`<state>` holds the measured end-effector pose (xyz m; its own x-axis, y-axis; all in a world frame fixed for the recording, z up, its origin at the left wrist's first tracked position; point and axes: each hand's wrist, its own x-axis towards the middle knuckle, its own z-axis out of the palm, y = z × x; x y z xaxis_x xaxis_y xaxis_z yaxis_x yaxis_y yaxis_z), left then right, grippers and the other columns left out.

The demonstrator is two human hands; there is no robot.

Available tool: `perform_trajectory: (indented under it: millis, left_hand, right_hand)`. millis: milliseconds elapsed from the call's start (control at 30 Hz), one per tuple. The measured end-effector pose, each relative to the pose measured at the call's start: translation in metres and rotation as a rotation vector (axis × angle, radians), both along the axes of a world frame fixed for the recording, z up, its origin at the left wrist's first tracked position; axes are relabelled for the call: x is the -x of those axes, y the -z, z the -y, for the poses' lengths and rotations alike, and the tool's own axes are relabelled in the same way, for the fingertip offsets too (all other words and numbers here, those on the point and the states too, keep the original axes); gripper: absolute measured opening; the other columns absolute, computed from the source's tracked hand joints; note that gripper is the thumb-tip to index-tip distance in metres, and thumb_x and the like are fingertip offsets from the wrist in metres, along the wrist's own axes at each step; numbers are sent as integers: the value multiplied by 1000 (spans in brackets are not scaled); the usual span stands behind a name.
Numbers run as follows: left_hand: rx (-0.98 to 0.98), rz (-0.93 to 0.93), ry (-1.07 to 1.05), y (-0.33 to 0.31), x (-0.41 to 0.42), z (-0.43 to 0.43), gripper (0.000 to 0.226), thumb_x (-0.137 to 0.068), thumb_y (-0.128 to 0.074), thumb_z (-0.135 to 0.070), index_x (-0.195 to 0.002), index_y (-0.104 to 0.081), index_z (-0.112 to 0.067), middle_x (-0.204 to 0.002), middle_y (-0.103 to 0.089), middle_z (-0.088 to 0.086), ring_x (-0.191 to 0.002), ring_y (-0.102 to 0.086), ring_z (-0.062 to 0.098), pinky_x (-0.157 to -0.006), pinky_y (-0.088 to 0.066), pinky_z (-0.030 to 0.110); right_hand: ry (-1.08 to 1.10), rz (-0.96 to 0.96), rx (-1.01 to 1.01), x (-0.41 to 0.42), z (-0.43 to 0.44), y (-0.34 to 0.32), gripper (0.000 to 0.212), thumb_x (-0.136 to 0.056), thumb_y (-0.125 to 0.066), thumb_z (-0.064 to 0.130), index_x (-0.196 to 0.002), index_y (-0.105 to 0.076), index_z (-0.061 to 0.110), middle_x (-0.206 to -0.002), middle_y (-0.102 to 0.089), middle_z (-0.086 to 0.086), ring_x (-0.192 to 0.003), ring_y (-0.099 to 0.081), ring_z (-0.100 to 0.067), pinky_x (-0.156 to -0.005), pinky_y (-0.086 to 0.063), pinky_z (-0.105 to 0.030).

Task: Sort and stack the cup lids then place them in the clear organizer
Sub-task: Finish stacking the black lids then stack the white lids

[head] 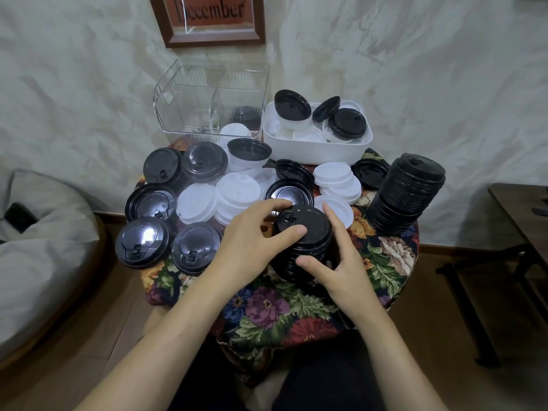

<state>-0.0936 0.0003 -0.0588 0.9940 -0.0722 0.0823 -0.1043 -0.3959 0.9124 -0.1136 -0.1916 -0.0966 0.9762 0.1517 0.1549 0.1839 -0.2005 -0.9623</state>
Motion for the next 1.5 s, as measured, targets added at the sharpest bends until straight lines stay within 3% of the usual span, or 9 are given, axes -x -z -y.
perform_trajectory:
  millis: [167,333,467,633,833,933,1200,1367,1500]
  left_hand:
    - [-14,-3,20,0,0,-2,62,-73,-69,-70,-129,-64,-43,-120,-67,-26,-112,-63,-4,-102,-54,37]
    - [-4,-2,56,6,3,-7,47,-91,-71,-56,-136,-62,-45,-122,-62,-33,-118,-59,-4,-106,-50,34]
    - [-6,26,82,8,1,-10,45,-93,-71,-52,-137,-63,-44,-127,-64,-27,-121,-58,-4,-107,-49,33]
    - [-6,69,71,-3,-17,-17,26,-108,-52,-31,-123,-73,-35,-113,-74,-21,-105,-68,-2,-97,-55,33]
    - [-701,225,51,-6,-50,-30,31,-103,-59,-18,-130,-70,-30,-133,-62,-14,-115,-61,17,-85,-44,32]
    - [-829,247,85,0,-52,-26,26,-99,-67,-26,-124,-72,-34,-134,-56,-15,-98,-67,21,-73,-48,36]
    - [-840,257,105,5,-52,-22,17,-100,-66,-30,-115,-74,-27,-135,-54,-14,-96,-65,21,-72,-42,32]
    - [-555,184,82,0,-53,-24,3,-94,-73,-27,-95,-72,-30,-117,-57,-18,-86,-56,2,-77,-42,27]
    - [-403,181,39,-6,-51,-24,17,-92,-74,-27,-82,-65,-38,-104,-61,-16,-73,-53,-1,-73,-39,25]
  right_hand:
    - [9,24,-20,0,-2,-3,79,-80,-68,76,-149,-42,47,-141,-57,31,-132,-54,4,-101,-44,-11]
    - [37,33,-18,-2,-4,-1,80,-80,-68,77,-148,-45,41,-137,-60,28,-130,-57,2,-101,-46,-14]
    - [43,12,-9,-3,-5,0,69,-85,-77,59,-145,-47,43,-132,-61,30,-126,-59,1,-104,-51,-33]
    - [20,22,56,-3,-4,-3,69,-87,-79,46,-146,-42,49,-136,-54,39,-130,-51,11,-104,-42,-13]
    - [2,21,29,-3,-5,-4,67,-87,-78,44,-147,-48,39,-136,-61,25,-129,-57,1,-108,-47,-33]
    - [7,19,22,-3,-5,-3,68,-87,-78,43,-147,-48,39,-137,-61,24,-129,-57,0,-108,-47,-34]
    - [6,15,32,-3,-4,-1,66,-87,-76,44,-144,-45,47,-135,-58,35,-128,-54,9,-99,-43,-9]
    - [-8,17,20,-3,-4,-1,67,-88,-76,43,-148,-47,39,-136,-60,29,-129,-56,4,-100,-45,-13]
    - [-8,20,20,-3,-4,-1,66,-88,-75,44,-147,-47,40,-135,-61,29,-129,-56,3,-101,-46,-17]
